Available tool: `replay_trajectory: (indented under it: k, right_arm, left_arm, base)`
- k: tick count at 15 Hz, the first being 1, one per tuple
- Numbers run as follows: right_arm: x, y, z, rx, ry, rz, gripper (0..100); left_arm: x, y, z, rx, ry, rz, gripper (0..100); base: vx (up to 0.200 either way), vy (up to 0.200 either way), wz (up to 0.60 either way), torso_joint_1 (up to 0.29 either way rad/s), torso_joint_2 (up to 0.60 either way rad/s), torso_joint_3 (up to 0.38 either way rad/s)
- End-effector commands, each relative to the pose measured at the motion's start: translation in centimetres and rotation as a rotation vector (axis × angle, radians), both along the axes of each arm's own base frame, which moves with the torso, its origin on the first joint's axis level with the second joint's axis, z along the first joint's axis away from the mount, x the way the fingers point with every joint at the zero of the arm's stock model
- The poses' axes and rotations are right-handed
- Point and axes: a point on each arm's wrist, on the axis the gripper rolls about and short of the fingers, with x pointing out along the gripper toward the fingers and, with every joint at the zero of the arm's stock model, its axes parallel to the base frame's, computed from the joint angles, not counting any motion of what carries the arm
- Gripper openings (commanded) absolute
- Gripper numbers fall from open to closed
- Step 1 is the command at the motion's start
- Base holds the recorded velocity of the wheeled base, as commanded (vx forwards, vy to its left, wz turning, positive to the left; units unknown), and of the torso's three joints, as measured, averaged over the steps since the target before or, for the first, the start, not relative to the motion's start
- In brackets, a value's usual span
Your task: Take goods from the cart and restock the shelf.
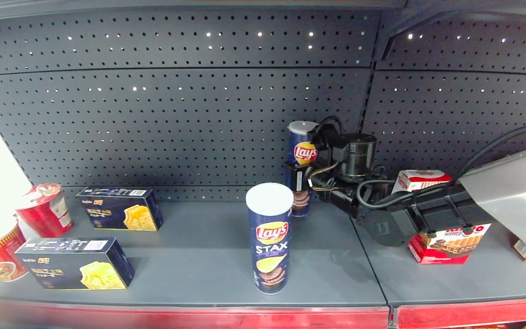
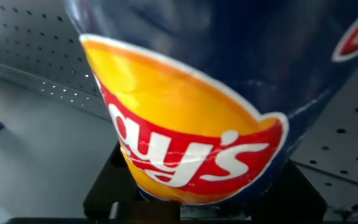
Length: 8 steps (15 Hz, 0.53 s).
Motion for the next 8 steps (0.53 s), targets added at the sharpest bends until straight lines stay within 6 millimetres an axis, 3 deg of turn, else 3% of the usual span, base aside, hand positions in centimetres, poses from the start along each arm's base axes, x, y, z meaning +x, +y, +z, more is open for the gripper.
replay_trajectory:
  k: [1,8]
  right_arm:
    - [0.4,0.8,-1.1,-0.01,0.013,0.003,0]
    - [1.4,1.7,-2.8,-0.026,0.028,-0.02,0]
  left_arm:
    - [0.0,0.0,0.0,0.0,0.002,-0.001,100]
    - [0.0,0.0,0.0,0.0,0.002,0.001,100]
  base:
    - [0.0,0.0,0.0,0.0,0.0,0.0]
    - [0.0,0.0,0.0,0.0,0.0,0.0]
